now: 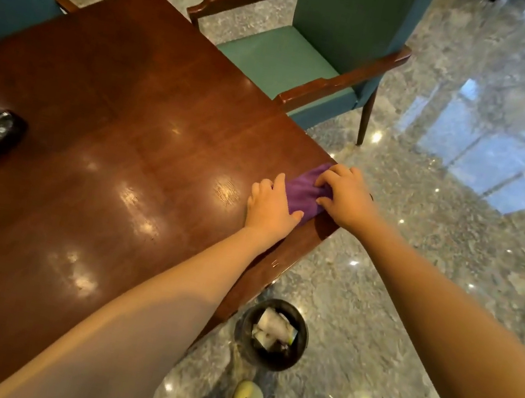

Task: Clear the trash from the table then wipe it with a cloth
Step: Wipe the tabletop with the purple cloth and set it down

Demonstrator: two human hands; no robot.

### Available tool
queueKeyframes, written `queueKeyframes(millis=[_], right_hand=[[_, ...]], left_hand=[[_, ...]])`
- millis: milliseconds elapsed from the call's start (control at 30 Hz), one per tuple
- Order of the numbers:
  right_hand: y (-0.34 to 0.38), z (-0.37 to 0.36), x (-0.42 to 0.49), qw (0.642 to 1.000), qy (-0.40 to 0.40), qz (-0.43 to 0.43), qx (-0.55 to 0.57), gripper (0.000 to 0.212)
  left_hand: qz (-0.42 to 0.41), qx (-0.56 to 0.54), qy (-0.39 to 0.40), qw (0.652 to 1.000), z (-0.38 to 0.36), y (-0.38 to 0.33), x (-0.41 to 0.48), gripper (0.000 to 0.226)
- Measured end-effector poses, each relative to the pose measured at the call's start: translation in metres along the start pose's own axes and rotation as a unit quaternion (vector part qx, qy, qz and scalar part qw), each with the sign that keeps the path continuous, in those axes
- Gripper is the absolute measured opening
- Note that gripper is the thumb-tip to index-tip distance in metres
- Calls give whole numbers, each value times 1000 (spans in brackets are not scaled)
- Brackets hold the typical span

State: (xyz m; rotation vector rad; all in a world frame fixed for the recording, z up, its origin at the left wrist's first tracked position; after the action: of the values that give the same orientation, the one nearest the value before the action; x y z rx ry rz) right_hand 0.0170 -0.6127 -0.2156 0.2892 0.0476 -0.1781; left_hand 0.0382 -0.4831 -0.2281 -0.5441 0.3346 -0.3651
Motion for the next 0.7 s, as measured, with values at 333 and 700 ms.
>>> queueKeyframes(millis=[333,700], right_hand=[[24,0,2,999,42,9,-7,33],[165,85,26,983,-2,184,2,25]], left_hand=[[-8,-58,-32,998,33,19,-9,13],[-58,-130,-148,979,168,76,-45,8]])
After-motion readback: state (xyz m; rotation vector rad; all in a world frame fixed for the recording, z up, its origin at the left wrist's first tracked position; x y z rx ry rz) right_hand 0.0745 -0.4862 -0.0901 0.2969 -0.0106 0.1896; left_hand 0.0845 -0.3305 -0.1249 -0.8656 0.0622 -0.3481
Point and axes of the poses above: each hand's wrist, its own x-axis towards the middle knuckle, its own z-axis out of the back of the hand, y = z × x, the point moved 10 cm from there along x, towards the middle knuckle, and after that the axes turned 5 degrees about -x, right-handed, at the moved point
